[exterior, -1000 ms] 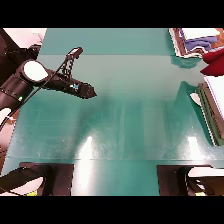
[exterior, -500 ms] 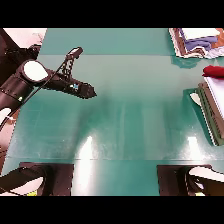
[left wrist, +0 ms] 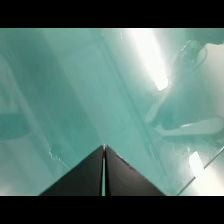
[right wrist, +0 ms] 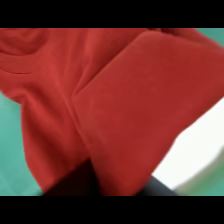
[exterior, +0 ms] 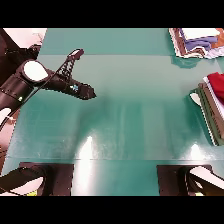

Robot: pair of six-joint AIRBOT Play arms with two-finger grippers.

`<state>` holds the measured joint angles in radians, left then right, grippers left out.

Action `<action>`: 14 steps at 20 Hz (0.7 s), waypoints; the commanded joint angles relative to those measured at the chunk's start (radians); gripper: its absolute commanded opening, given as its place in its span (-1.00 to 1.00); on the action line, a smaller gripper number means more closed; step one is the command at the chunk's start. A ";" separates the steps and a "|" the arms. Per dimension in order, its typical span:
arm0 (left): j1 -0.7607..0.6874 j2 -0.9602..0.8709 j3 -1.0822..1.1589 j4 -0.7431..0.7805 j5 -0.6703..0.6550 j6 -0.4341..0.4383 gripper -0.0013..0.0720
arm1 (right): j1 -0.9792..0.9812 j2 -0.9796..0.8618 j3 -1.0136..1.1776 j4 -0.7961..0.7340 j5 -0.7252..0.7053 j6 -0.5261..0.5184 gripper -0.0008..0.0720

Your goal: Fold the shirts.

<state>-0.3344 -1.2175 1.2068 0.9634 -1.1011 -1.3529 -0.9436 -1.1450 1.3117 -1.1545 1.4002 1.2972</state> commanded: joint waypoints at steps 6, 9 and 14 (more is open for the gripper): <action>0.000 0.000 0.001 0.001 -0.032 0.000 -0.89 | 0.014 0.031 0.024 -0.004 0.081 0.110 0.57; 0.000 0.000 0.001 0.003 -0.027 -0.001 -0.89 | 0.168 0.032 0.073 0.155 0.127 0.113 0.55; 0.000 0.000 0.001 0.000 -0.002 -0.002 -0.89 | 0.557 0.031 0.103 0.212 0.085 0.112 0.54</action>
<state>-0.3344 -1.2175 1.2068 0.9646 -1.1210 -1.3537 -0.5789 -1.1141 1.3972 -0.9936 1.5070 1.4048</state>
